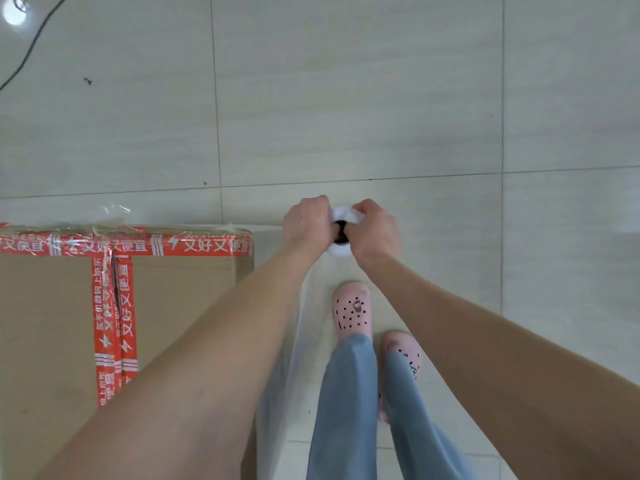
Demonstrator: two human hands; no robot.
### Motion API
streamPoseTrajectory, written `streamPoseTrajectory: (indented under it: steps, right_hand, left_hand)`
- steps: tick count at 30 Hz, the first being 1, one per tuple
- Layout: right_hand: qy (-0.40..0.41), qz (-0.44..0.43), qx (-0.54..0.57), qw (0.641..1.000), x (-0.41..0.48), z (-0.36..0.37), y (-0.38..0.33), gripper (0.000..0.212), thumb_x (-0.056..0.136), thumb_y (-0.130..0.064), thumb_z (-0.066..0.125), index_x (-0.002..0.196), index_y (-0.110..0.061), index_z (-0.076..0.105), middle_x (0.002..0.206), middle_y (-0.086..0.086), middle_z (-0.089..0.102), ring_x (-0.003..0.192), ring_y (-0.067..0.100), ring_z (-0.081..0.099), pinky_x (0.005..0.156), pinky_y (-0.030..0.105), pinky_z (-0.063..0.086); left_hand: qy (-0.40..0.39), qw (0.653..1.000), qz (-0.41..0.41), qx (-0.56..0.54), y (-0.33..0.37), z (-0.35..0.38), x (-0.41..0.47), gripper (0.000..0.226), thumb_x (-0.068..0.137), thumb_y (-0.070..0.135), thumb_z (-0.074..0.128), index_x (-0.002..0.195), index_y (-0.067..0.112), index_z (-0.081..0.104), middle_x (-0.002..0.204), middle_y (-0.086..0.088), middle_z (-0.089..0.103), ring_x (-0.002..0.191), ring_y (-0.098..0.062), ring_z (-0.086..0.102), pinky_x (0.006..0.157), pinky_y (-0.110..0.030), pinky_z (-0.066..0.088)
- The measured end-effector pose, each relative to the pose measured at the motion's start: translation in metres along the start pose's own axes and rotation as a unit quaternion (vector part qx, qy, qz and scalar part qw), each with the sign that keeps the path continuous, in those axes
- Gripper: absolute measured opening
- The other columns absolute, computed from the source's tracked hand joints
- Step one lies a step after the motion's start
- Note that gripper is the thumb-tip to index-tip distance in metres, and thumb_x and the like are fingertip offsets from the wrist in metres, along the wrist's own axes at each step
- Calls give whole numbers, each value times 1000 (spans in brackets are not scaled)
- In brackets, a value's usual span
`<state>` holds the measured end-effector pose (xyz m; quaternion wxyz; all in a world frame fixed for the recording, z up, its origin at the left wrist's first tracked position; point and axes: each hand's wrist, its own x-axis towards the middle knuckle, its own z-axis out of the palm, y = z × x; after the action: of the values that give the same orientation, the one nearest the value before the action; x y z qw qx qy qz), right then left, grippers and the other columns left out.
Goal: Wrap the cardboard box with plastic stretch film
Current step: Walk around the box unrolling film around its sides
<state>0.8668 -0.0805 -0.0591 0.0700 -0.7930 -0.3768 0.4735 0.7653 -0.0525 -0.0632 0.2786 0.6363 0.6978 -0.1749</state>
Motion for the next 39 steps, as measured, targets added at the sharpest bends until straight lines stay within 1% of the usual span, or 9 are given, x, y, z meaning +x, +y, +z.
streamPoseTrajectory:
  steps: [4,8,14,18,20,27,33,36,39]
  right_hand:
    - [-15,-18,41,999,12,8,-24,33,83,-19,57,116,-19,54,111,1,61,94,23,59,71,32,48]
    - [-62,34,69,995,14,23,-35,46,83,-37,61,122,-17,49,97,-1,57,66,9,52,48,24,34]
    - [-68,48,51,995,20,34,-47,38,81,-25,59,117,-18,47,92,0,54,67,14,52,47,25,35]
    - [-61,31,6,998,27,32,-51,21,80,-18,57,97,-22,44,98,4,59,76,22,59,56,29,44]
    - [-55,17,-18,998,30,30,-55,20,81,-19,56,98,-24,48,100,3,60,82,25,61,62,32,47]
    - [-11,-87,-73,993,49,28,-92,23,85,-18,54,107,-26,56,109,-3,57,84,22,56,64,29,38]
    - [-78,-38,-32,996,60,34,-114,51,82,-33,63,128,-20,46,122,4,55,96,20,54,73,29,39]
    - [-93,-35,-8,995,65,39,-127,50,83,-35,63,126,-17,45,117,7,57,98,24,56,75,30,42]
    - [-90,-14,-40,995,71,40,-138,44,85,-26,59,126,-17,45,118,9,58,101,28,57,74,31,43]
  left_hand:
    - [-2,990,-114,-85,-24,-15,10,20,77,33,58,79,14,54,87,-7,64,79,-30,59,58,-28,38]
    - [-23,981,-161,-105,-44,-31,22,31,80,42,58,71,14,50,87,-5,65,75,-26,57,51,-25,34]
    - [8,999,23,-31,-40,-32,28,35,83,16,51,119,17,50,111,-5,56,100,-28,58,68,-31,37]
    - [29,996,85,25,-34,-32,37,24,83,12,52,106,16,58,103,-4,56,89,-27,60,63,-31,39]
    - [37,996,83,24,-35,-33,42,19,83,10,51,100,14,59,99,-5,56,84,-28,59,59,-32,37]
    - [51,987,-80,-126,-55,-50,64,10,77,16,54,87,15,55,88,-3,59,78,-26,57,59,-30,37]
    - [39,929,-241,-278,-75,-72,77,20,77,26,62,89,13,52,90,-5,61,76,-25,59,58,-31,43]
    - [-5,917,-237,-322,-79,-80,81,24,79,27,61,92,9,51,95,-9,63,81,-30,66,71,-39,56]
    - [-25,957,-166,-236,-78,-86,85,26,81,23,61,101,9,51,98,-9,61,88,-28,61,67,-34,47]
